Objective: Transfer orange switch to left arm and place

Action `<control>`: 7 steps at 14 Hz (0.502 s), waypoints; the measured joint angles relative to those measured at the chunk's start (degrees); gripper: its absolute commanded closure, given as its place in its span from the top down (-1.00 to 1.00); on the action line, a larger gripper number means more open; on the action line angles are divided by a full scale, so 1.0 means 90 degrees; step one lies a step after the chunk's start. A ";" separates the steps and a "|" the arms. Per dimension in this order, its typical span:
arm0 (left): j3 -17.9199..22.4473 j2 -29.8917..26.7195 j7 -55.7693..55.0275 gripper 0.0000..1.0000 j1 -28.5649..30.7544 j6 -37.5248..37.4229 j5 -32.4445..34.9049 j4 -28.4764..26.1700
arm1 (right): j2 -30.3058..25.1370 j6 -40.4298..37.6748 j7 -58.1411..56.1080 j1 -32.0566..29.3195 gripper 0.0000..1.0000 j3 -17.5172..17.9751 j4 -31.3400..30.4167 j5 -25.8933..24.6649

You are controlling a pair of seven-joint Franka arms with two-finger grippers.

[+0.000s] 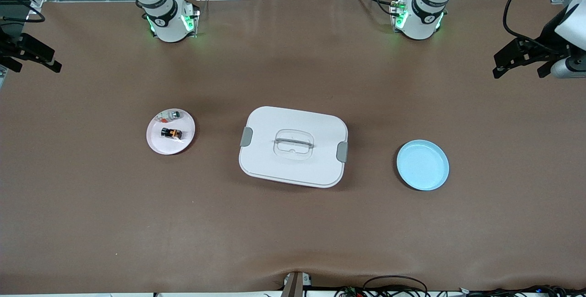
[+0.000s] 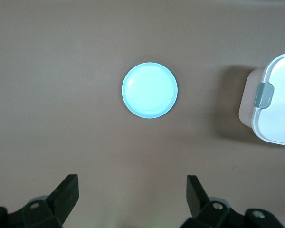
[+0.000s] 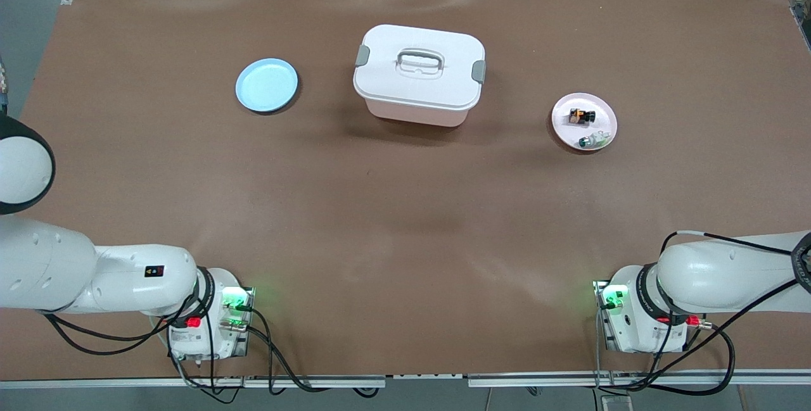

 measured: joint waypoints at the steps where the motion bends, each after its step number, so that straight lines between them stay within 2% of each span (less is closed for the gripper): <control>1: 0.0000 0.0000 0.0000 1.00 0.0000 -0.0002 0.0000 0.0000 | 0.0000 0.0000 0.0000 -0.0001 1.00 0.0000 0.0000 0.0000; 7: 0.0000 0.0000 0.0000 1.00 0.0000 -0.0007 0.0000 0.0000 | 0.0001 -0.0059 0.0025 -0.0042 1.00 -0.0007 -0.0011 0.0000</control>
